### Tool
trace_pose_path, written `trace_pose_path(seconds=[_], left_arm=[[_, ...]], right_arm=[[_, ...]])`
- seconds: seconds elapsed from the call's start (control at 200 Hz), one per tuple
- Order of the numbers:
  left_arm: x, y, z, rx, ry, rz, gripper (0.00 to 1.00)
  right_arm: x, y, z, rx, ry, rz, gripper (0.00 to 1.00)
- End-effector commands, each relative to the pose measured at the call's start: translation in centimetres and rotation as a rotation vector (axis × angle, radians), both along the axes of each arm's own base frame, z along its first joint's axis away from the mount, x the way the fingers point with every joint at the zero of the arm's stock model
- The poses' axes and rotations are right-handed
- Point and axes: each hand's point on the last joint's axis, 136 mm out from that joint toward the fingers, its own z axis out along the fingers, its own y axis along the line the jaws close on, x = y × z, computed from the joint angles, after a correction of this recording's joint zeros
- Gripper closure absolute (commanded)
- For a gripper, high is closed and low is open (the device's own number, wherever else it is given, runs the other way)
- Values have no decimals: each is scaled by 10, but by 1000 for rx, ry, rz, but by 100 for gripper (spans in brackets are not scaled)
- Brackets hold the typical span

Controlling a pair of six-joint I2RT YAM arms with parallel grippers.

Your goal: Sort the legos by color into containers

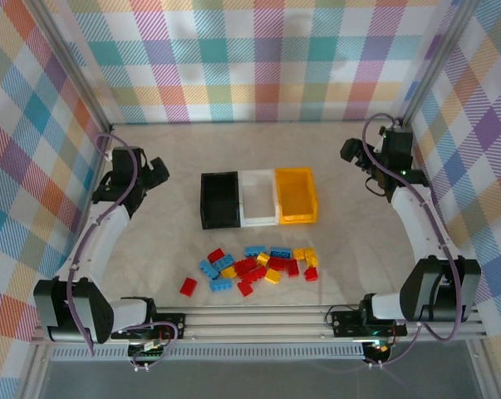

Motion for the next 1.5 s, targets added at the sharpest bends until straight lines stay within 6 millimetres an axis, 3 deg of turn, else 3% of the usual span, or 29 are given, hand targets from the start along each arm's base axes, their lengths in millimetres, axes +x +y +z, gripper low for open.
trace_pose_path(seconds=[0.0, 0.25, 0.4, 0.53, 0.805, 0.955, 1.195, 1.38, 1.495], left_arm=[[-27, -14, -1, -109, 92, -4, 0], [-61, -35, -5, -221, 164, -39, 0], [-85, -52, -15, -289, 236, -79, 0], [-103, -60, -11, -330, 233, -104, 0], [-118, -88, -7, -419, 219, -224, 0], [-126, -105, 7, -440, 211, -302, 0], [-147, -127, 16, -444, 231, -420, 0], [-170, -138, 0, -433, 290, -432, 0], [-183, -147, -21, -451, 322, -432, 0]], right_arm=[[-8, 19, 2, 92, 64, 77, 0], [-24, 46, 16, 138, 106, 179, 0], [-46, 57, 23, 155, 159, 207, 0], [-66, 69, 27, 141, 207, 255, 0], [-117, 96, 24, 142, 296, 316, 0], [-143, 108, 23, 142, 366, 361, 0], [-163, 115, 9, 155, 443, 407, 0], [-177, 124, -18, 157, 546, 443, 0], [-186, 129, -33, 132, 596, 452, 0]])
